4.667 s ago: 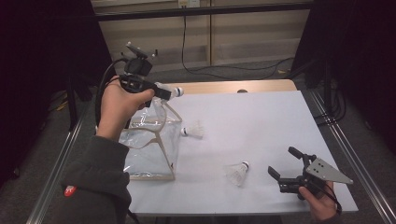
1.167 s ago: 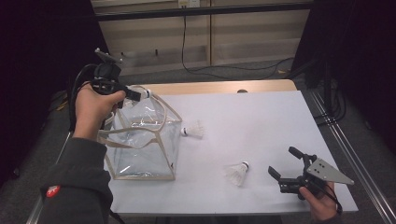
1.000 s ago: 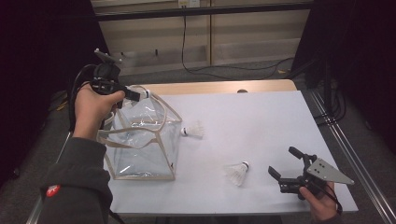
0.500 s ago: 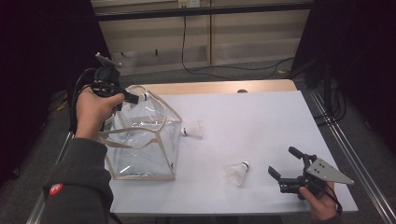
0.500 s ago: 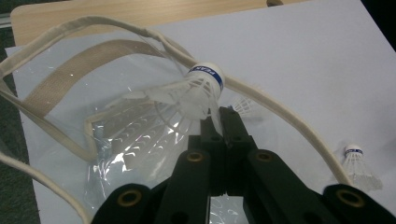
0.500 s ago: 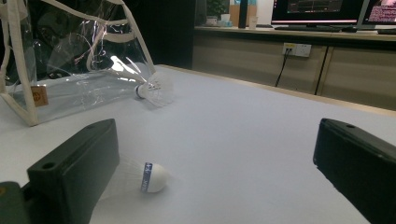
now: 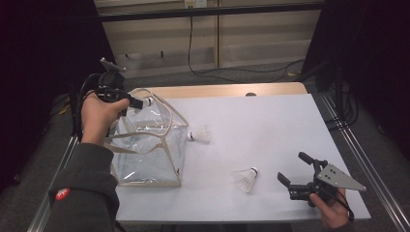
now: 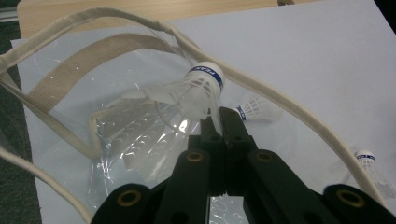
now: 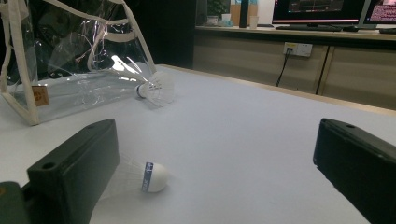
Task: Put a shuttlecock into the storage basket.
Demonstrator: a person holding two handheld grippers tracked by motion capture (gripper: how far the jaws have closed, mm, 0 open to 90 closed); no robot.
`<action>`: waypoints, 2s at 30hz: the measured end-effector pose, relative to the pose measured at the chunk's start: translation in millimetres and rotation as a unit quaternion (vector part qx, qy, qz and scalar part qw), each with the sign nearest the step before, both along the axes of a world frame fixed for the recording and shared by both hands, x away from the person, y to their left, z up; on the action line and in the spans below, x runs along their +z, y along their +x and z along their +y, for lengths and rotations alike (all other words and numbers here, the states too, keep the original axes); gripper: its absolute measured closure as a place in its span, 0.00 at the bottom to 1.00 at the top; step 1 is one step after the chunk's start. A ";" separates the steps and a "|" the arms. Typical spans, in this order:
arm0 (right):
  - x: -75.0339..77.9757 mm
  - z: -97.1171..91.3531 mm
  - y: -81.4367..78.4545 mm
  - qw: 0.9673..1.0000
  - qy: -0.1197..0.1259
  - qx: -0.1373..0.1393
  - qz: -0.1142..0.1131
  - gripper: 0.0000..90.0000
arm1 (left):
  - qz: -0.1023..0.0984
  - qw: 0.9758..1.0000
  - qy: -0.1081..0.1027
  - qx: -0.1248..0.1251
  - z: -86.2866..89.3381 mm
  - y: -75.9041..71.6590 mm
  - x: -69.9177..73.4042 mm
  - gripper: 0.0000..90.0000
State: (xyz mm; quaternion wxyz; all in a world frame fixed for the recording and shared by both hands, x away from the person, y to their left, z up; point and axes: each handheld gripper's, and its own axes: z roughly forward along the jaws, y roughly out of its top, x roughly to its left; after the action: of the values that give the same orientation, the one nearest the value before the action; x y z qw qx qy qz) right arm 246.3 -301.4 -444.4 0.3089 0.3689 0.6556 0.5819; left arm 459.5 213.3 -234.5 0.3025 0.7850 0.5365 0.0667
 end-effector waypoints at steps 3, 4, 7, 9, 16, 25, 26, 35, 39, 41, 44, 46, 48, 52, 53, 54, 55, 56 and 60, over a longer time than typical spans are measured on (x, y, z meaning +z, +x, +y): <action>-0.2 0.1 0.3 1.000 -0.001 0.000 0.000 0.00 | -0.006 1.000 -0.005 0.009 1.0 1.7 -2.7 1.00; -0.3 0.3 0.2 1.000 -0.001 0.000 0.001 0.00 | -0.005 1.000 -0.002 0.008 1.3 2.4 -3.3 1.00; 0.0 0.5 0.2 1.000 0.000 0.002 -0.001 0.00 | -0.002 1.000 0.005 0.010 0.6 4.6 -5.1 1.00; -0.1 0.2 0.1 1.000 0.000 0.000 0.001 0.00 | -0.004 1.000 0.006 0.014 -0.1 5.9 -6.6 1.00; -0.5 0.3 0.9 1.000 0.002 0.002 -0.001 0.00 | 0.003 1.000 0.019 0.018 -2.4 11.3 -12.9 1.00; -0.2 0.1 0.4 1.000 0.004 0.003 0.000 0.00 | 0.010 0.999 0.021 0.029 1.7 16.6 -22.8 0.99; -0.3 0.1 0.4 1.000 0.002 0.004 -0.001 0.00 | 0.012 0.999 0.021 0.031 2.7 17.1 -23.7 0.98; -0.2 0.6 0.1 1.000 0.002 0.004 0.002 0.00 | 0.007 0.999 0.015 0.040 4.7 17.1 -26.7 0.88; -0.1 0.7 0.1 1.000 0.002 0.004 0.002 0.00 | 0.007 0.999 0.006 0.039 4.1 15.8 -25.4 0.83; 0.0 0.7 0.0 1.000 0.002 0.004 0.001 0.00 | 0.008 0.999 0.001 0.037 3.2 14.7 -24.8 0.82; 0.1 0.1 -0.1 1.000 0.002 0.003 0.000 0.00 | 0.007 0.999 -0.004 0.033 2.1 12.7 -22.2 0.79; 0.3 -0.3 -0.3 1.000 0.001 0.003 0.001 0.00 | 0.006 1.000 -0.010 0.029 1.4 11.3 -19.9 0.76; 0.2 -0.3 -0.2 1.000 0.001 0.002 0.001 0.00 | 0.007 0.999 -0.014 0.028 0.3 9.8 -16.8 0.74; 0.3 -0.1 -0.2 1.000 0.001 0.003 -0.001 0.00 | 0.006 1.000 -0.022 0.022 -1.3 7.0 -11.1 0.72; 0.3 -0.1 -0.2 1.000 0.000 0.003 -0.001 0.00 | 0.005 0.999 -0.023 0.021 -2.0 6.1 -9.8 0.71; 0.4 -0.3 -0.3 1.000 0.000 0.003 -0.001 0.00 | 0.008 1.000 -0.026 0.015 -2.2 5.4 -8.3 0.69; 0.4 -0.4 -0.3 1.000 0.000 0.004 -0.001 0.00 | 0.007 0.999 -0.029 0.012 -3.4 4.4 -7.5 0.69; 0.3 -0.5 -0.1 1.000 0.000 0.003 -0.002 0.00 | 0.006 0.999 -0.030 0.009 -4.6 3.6 -6.4 0.68; 0.4 -0.7 -0.1 1.000 0.000 0.002 -0.004 0.00 | 0.007 0.999 -0.039 -0.003 -10.3 0.2 -2.4 0.62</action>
State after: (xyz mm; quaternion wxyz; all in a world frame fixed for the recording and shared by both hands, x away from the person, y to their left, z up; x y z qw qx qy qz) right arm 246.2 -302.1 -444.0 0.3099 0.3657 0.6551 0.5840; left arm 459.7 203.0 -236.9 0.3291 0.7745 0.5387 0.0396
